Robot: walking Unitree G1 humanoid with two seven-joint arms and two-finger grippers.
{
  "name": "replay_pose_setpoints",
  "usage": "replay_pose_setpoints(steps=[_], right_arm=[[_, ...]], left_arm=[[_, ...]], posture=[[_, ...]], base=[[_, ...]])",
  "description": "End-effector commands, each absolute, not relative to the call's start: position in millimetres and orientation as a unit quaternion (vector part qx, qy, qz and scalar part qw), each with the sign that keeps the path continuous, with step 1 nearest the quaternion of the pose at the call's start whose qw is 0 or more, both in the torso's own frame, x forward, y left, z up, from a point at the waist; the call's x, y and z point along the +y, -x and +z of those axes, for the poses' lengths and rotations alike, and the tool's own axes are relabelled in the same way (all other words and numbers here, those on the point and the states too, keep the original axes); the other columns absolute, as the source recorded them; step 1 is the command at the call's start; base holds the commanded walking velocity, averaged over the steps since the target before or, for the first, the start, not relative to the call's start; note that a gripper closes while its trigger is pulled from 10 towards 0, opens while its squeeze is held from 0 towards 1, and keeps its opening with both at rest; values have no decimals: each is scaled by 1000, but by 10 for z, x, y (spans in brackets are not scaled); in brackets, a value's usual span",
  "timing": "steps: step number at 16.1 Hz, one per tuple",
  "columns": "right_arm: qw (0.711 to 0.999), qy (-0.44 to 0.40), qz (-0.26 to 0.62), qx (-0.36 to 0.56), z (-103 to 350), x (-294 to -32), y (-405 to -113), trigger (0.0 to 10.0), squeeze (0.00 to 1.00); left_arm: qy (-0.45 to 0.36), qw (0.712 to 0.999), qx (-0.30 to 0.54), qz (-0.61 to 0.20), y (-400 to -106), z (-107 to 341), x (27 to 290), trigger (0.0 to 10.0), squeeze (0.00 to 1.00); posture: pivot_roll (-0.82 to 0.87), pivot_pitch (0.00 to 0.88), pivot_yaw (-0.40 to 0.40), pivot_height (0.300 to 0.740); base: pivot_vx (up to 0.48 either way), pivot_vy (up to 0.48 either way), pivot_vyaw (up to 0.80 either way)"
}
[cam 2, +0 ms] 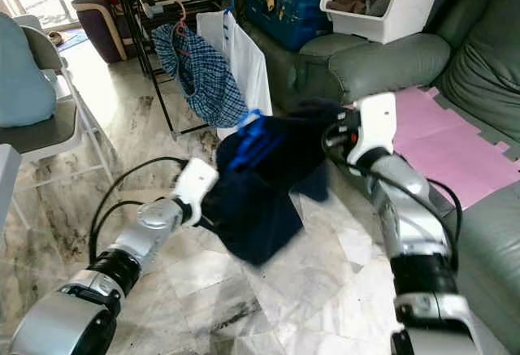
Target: Hang hanger
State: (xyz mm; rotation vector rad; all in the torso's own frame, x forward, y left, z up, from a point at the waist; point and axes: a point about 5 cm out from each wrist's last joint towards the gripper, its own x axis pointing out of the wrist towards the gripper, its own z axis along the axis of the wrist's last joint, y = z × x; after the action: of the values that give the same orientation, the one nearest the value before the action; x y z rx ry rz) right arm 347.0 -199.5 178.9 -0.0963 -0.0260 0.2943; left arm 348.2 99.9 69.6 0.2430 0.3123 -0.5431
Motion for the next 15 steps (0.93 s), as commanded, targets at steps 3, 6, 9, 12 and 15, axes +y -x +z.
replay_pose_setpoints(steps=[3,6,9,12,15], right_arm=[[979,72,191,17,1664,-1855,-3344,0,0],[958,83,264,77,1377,-1620,-3169,0,0],[942,95,303,105,1269,-1540,-3064,0,0],[942,95,303,105,1269,-1540,-3064,0,0],[942,95,303,105,1269,-1540,-3064,0,0]], left_arm=[[-36,970,156,-185,-3607,811,1212,0,0],[-32,974,148,-169,-3652,871,1271,0,0],[-32,974,148,-167,-3659,879,1277,0,0],[-32,974,148,-167,-3659,879,1277,0,0],[-32,974,148,-167,-3659,879,1277,0,0]], posture=[[-157,0,37,740],[-153,0,31,740],[-152,0,31,740],[-152,0,31,740],[-152,0,31,740]], base=[[0,0,0],[0,0,0],[0,0,0],[0,0,0],[0,0,0]])
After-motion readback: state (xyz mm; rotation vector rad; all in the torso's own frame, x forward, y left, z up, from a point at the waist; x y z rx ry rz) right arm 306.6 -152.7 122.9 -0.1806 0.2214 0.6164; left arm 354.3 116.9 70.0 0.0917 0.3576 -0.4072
